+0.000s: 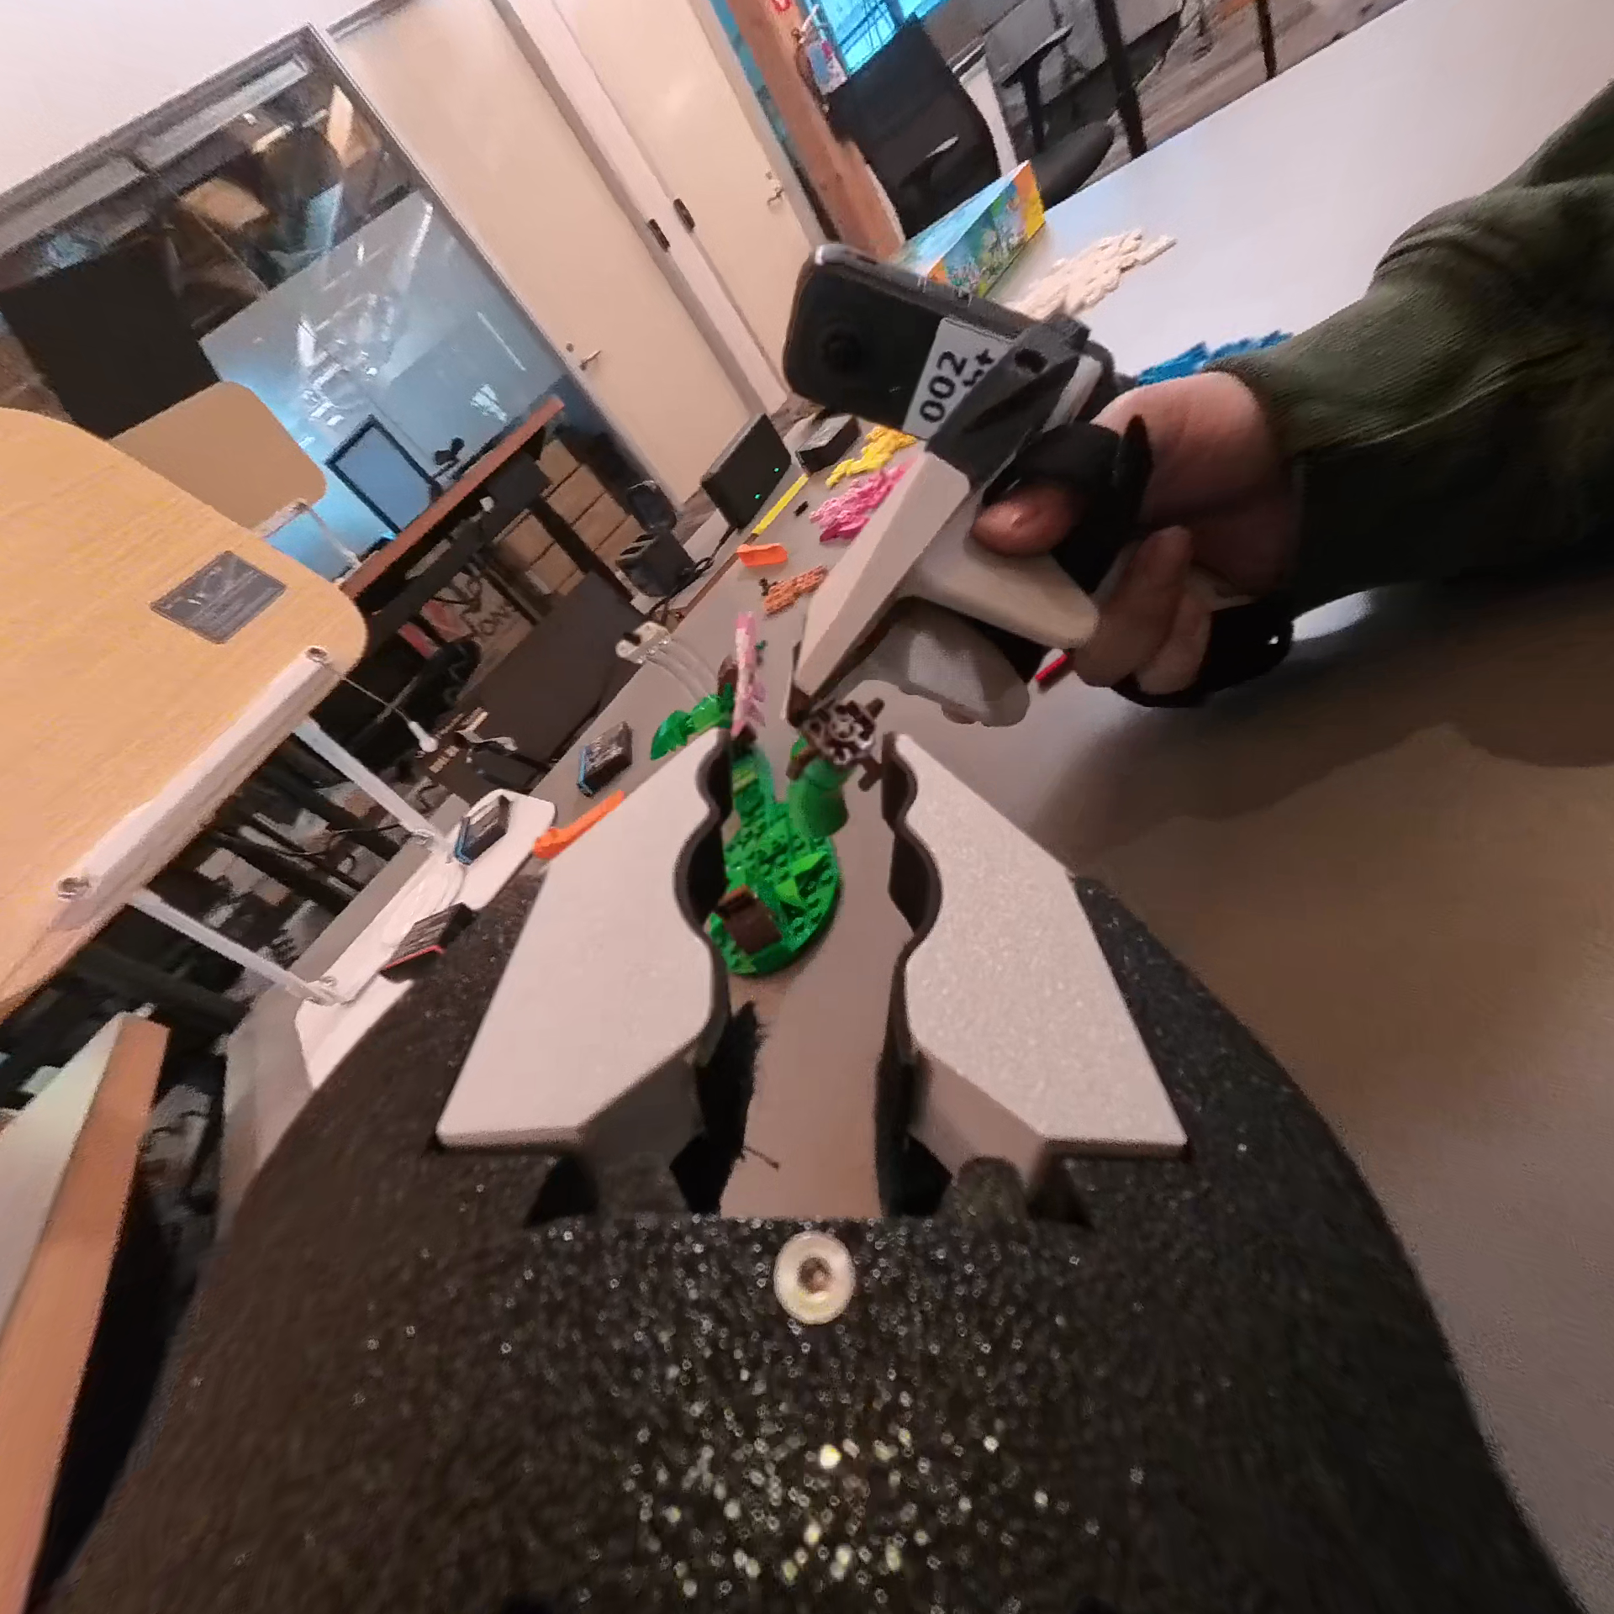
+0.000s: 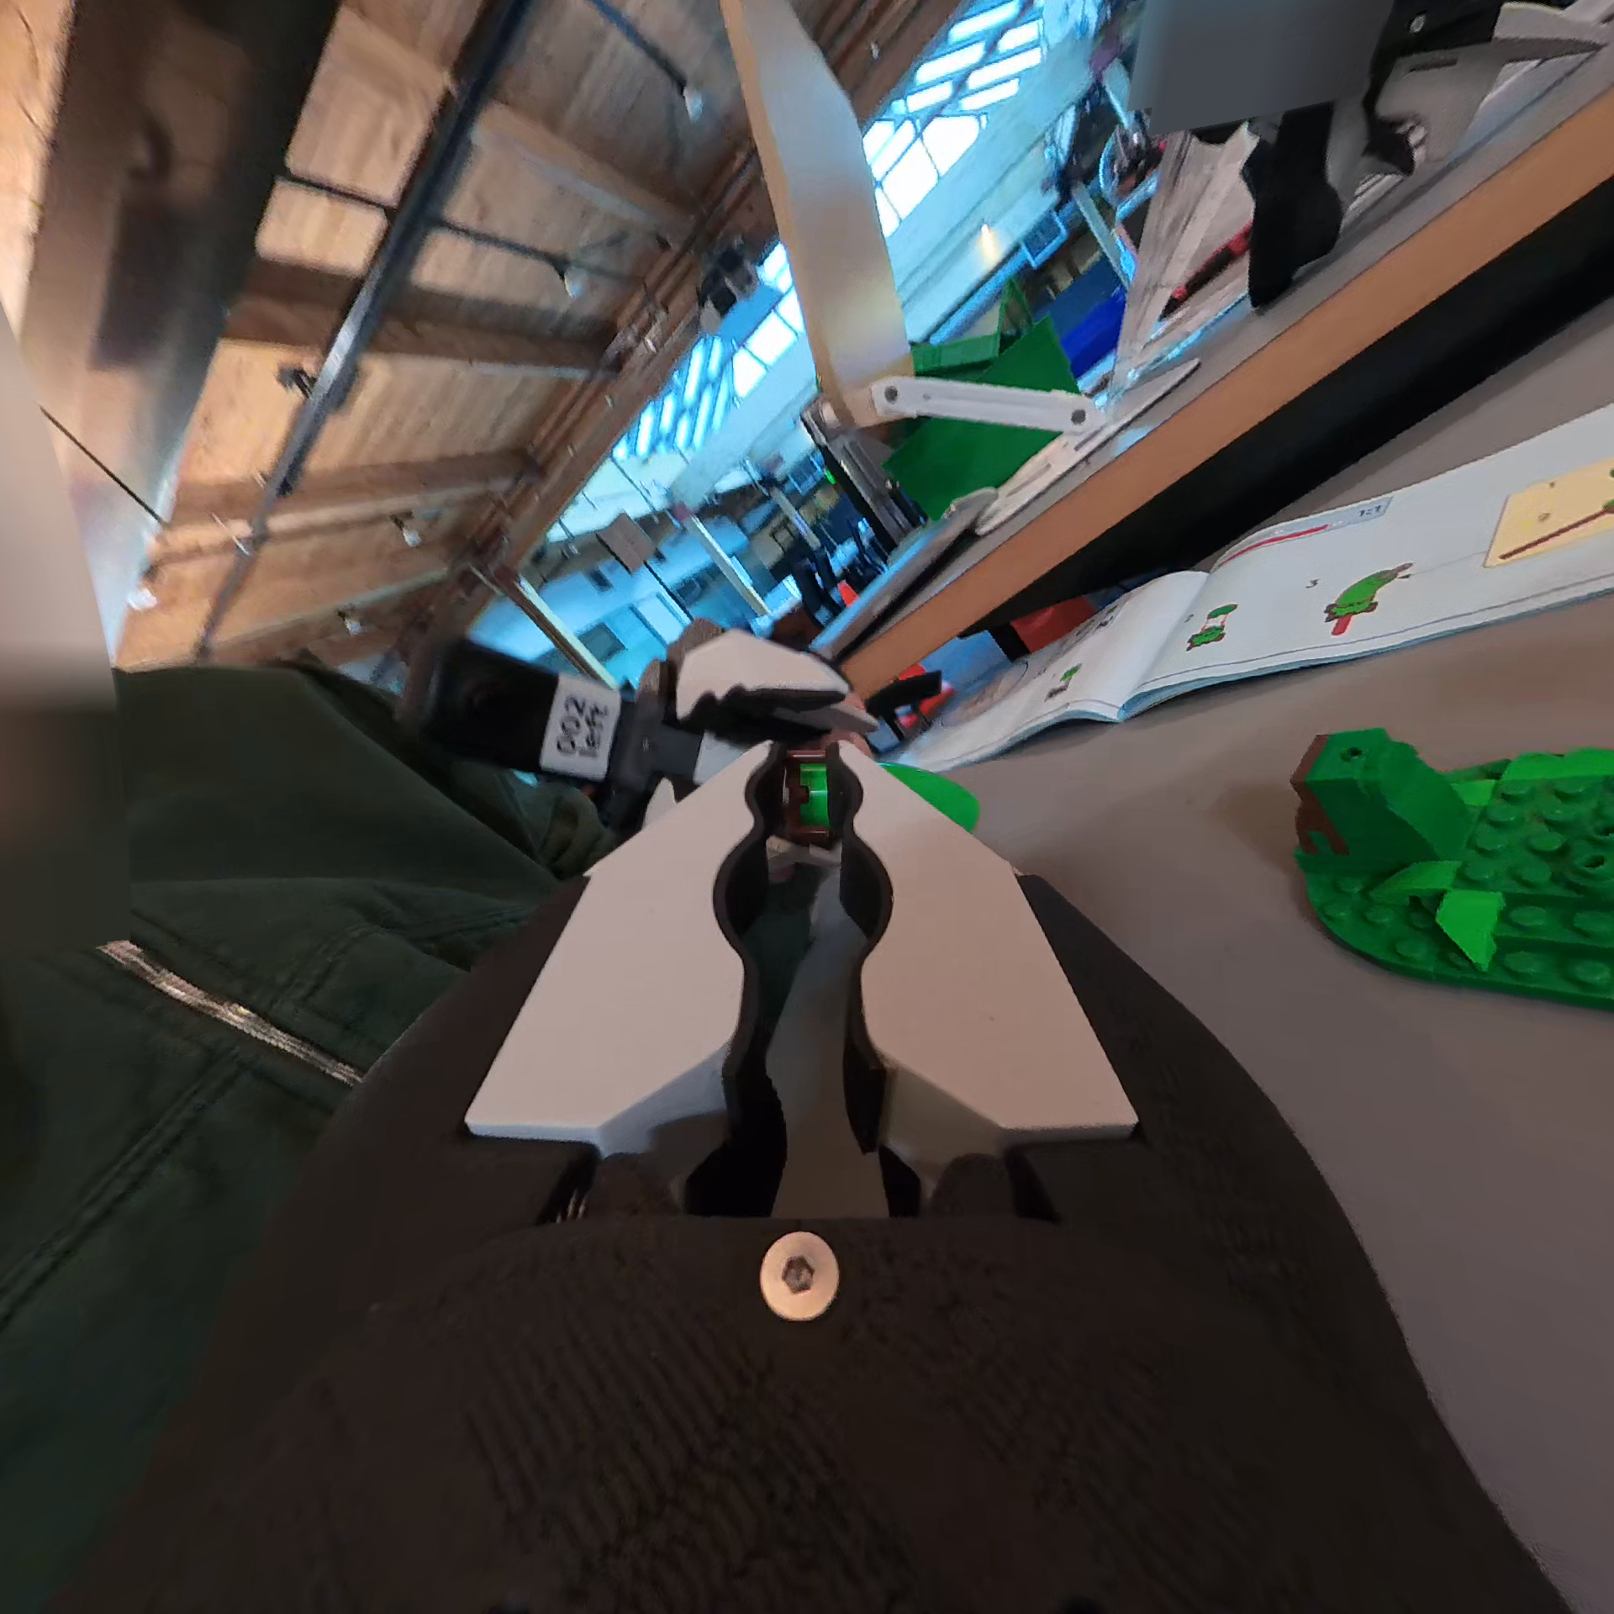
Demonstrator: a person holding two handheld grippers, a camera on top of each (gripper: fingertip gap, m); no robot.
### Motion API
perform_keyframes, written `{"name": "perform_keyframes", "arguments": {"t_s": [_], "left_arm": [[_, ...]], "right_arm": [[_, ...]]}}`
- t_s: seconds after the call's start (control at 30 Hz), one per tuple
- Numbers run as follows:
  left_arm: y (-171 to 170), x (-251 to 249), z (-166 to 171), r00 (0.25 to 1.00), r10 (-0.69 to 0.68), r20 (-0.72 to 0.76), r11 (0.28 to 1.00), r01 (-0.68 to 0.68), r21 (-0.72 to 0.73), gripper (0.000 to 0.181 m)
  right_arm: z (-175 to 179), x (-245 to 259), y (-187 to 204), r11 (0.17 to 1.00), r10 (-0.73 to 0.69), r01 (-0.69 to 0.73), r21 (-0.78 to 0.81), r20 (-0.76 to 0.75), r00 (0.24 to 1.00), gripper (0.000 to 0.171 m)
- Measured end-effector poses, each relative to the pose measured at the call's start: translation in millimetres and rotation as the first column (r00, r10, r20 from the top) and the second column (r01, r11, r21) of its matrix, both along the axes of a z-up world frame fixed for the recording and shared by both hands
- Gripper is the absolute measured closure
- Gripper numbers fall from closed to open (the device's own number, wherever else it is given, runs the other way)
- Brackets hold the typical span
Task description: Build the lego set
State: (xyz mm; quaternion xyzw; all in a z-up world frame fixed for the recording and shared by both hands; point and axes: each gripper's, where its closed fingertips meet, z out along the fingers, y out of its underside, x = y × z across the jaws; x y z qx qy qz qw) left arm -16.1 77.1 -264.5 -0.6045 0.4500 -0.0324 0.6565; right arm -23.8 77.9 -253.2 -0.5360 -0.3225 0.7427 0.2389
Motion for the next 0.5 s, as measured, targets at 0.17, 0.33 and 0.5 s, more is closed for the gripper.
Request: {"name": "perform_keyframes", "arguments": {"t_s": [0.17,0.33,0.5], "left_arm": [[2,1,-5,0.999,0.028,-0.037,0.999,-0.027,0.039,0.149],[5,8,1,0.999,0.045,-0.019,0.997,-0.044,0.061,0.150],[9,8,-1,0.996,0.080,-0.029,0.996,-0.079,0.049,0.162]], "right_arm": [[13,9,5,0.993,0.000,-0.013,-0.116,-0.114,0.994,0.163],[12,2,-6,0.989,0.055,-0.069,-0.129,-0.111,0.992,0.163],[11,1,-6,0.991,0.046,-0.056,-0.118,-0.092,0.995,0.164]]}}
